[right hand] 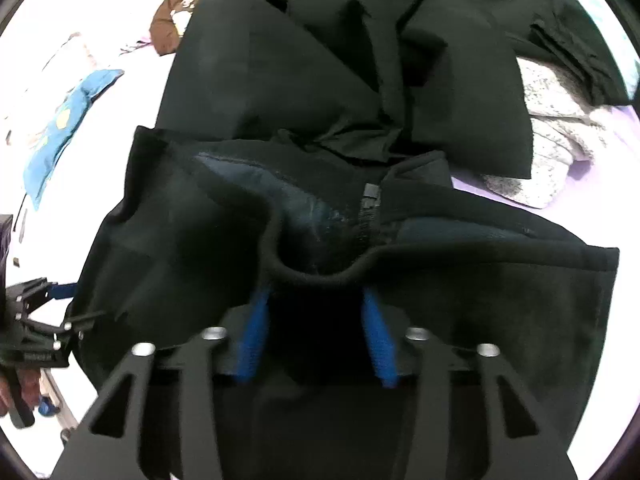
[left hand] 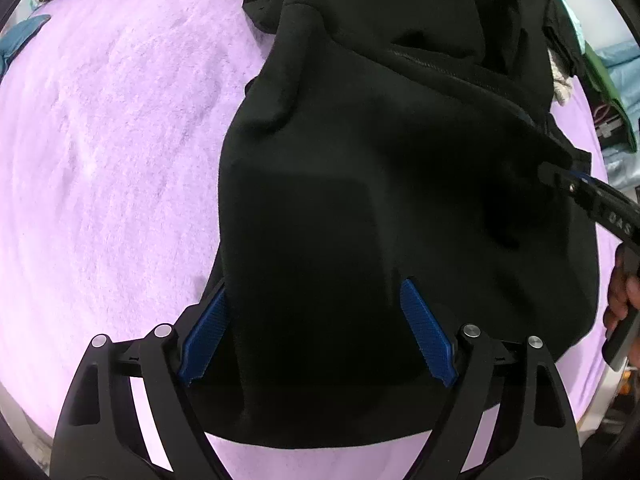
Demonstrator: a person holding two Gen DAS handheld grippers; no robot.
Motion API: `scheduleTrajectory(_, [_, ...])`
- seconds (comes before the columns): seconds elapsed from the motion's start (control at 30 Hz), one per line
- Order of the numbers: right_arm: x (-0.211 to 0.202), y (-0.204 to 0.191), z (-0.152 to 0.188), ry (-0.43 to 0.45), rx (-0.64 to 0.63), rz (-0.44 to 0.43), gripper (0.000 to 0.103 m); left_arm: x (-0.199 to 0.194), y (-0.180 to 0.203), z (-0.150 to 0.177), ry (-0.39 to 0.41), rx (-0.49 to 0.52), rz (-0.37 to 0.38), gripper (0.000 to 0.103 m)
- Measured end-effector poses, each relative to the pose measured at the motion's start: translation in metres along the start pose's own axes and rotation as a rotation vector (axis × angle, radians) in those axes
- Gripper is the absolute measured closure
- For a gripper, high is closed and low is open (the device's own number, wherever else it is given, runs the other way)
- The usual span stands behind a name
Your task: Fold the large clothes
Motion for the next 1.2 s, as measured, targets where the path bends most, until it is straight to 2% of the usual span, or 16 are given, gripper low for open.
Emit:
scheduleTrajectory(0.07, [-0.002,0.004,-0.001,0.007,0.017,0.007,0.082,0.000,0.000,0.000,0.005,0.008,-0.001,0.022])
scheduleTrajectory(0.2, [-0.017,0.006,-0.007,0.051,0.020,0.012,0.090,0.000,-0.001,0.000,0.010,0.018,-0.003,0.022])
scheduleTrajectory(0.4, [-0.053,-0.001,-0.027,0.138,0.002,0.020,0.090,-0.006,0.001,0.000,0.030,0.031,-0.020,0.022])
scheduleTrajectory(0.5, [-0.058,-0.001,-0.040,0.153,0.000,0.042,0.090,-0.009,0.002,-0.001,0.043,0.038,-0.035,0.022])
scheduleTrajectory(0.8, [0.008,0.012,-0.044,0.025,-0.006,0.178,0.089,-0.002,-0.011,-0.002,0.026,0.031,-0.070,0.021])
scheduleTrajectory(0.93, [0.039,0.024,-0.041,-0.033,0.038,0.189,0.087,0.008,-0.018,-0.002,0.018,0.022,-0.066,0.017])
scheduleTrajectory(1.07, [0.069,0.031,-0.036,-0.100,0.021,0.211,0.082,0.022,-0.024,-0.003,0.006,0.014,-0.054,0.013])
scheduleTrajectory(1.2, [0.080,0.035,-0.036,-0.117,0.018,0.201,0.081,0.032,-0.030,-0.001,-0.004,-0.012,-0.027,0.009])
Point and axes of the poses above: each gripper's, at about its wrist camera, not at the fingertips, and x roughly the way its jaws point, y to its right, z to its underside, the point moved 6 cm from there along x, roughly the way its jaws point, and after that the axes turned 1 degree about -y, right-handed, at the moved point
